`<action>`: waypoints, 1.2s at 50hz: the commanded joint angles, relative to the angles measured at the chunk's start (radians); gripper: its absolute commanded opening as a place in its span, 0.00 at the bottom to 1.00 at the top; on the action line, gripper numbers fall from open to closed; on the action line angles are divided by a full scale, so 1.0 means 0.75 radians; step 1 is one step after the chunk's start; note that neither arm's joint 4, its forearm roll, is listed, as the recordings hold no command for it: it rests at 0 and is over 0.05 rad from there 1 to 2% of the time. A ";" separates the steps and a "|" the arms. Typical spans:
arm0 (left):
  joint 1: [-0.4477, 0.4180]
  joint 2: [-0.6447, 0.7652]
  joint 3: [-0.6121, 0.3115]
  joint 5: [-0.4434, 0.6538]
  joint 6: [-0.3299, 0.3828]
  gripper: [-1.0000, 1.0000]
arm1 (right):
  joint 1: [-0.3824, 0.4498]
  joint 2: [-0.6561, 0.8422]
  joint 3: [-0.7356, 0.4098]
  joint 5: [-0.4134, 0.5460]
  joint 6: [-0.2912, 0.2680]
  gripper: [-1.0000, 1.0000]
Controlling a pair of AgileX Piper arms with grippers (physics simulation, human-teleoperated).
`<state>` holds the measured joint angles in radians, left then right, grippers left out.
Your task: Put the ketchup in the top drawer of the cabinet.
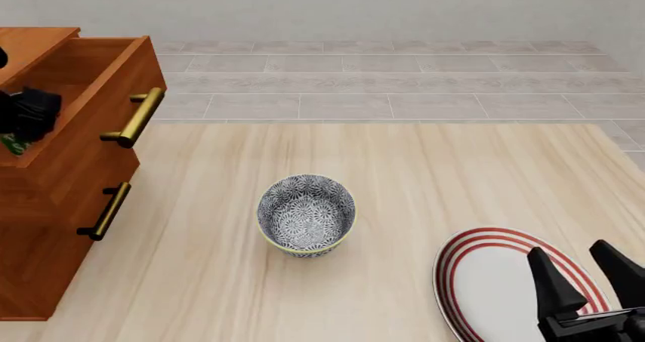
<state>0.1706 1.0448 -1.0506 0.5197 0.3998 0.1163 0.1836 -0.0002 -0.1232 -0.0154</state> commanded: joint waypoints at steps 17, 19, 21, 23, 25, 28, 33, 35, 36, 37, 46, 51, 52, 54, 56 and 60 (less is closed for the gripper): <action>-0.039 -0.108 -0.049 0.095 0.022 1.00 | 0.001 0.011 0.000 -0.007 -0.002 1.00; -0.044 -0.128 -0.065 0.114 0.026 1.00 | 0.004 0.016 0.000 -0.010 -0.001 1.00; -0.047 -0.136 -0.079 0.130 0.022 1.00 | 0.003 0.015 0.000 -0.009 0.000 1.00; -0.061 -0.166 -0.106 0.162 0.024 1.00 | 0.004 0.021 0.000 -0.012 0.001 1.00; -0.070 -0.173 -0.119 0.176 0.016 1.00 | 0.003 0.021 0.000 -0.013 0.003 1.00; -0.097 -0.214 -0.143 0.216 0.031 1.00 | 0.004 0.028 0.000 -0.021 0.007 1.00; -0.133 -0.263 -0.181 0.270 0.040 1.00 | 0.008 0.021 0.000 -0.014 0.010 1.00; -0.137 -0.270 -0.189 0.279 0.039 1.00 | 0.007 0.020 0.000 -0.013 0.009 1.00; -0.140 -0.273 -0.194 0.285 0.037 1.00 | 0.005 0.020 0.000 -0.012 0.009 1.00; -0.144 -0.280 -0.193 0.285 0.042 1.00 | 0.005 0.018 0.000 -0.011 0.011 1.00; -0.232 -0.345 -0.236 0.353 0.041 1.00 | 0.017 0.071 0.000 -0.054 0.009 1.00; -0.307 -0.382 -0.261 0.387 0.035 1.00 | 0.016 0.054 0.000 -0.041 0.018 1.00; -0.344 -0.396 -0.264 0.396 0.026 1.00 | 0.017 0.058 0.000 -0.044 0.018 1.00; -0.386 -0.416 -0.246 0.410 0.042 1.00 | 0.018 0.072 0.000 -0.055 0.020 1.00; -0.427 -0.433 -0.258 0.416 0.034 1.00 | 0.022 0.099 0.000 -0.075 0.014 1.00; -0.508 -0.443 -0.289 0.440 0.030 1.00 | 0.018 0.081 -0.001 -0.070 0.016 1.00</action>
<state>-0.0843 0.7585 -1.2319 0.8024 0.4275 0.1289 0.2363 -0.0003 -0.1635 -0.0049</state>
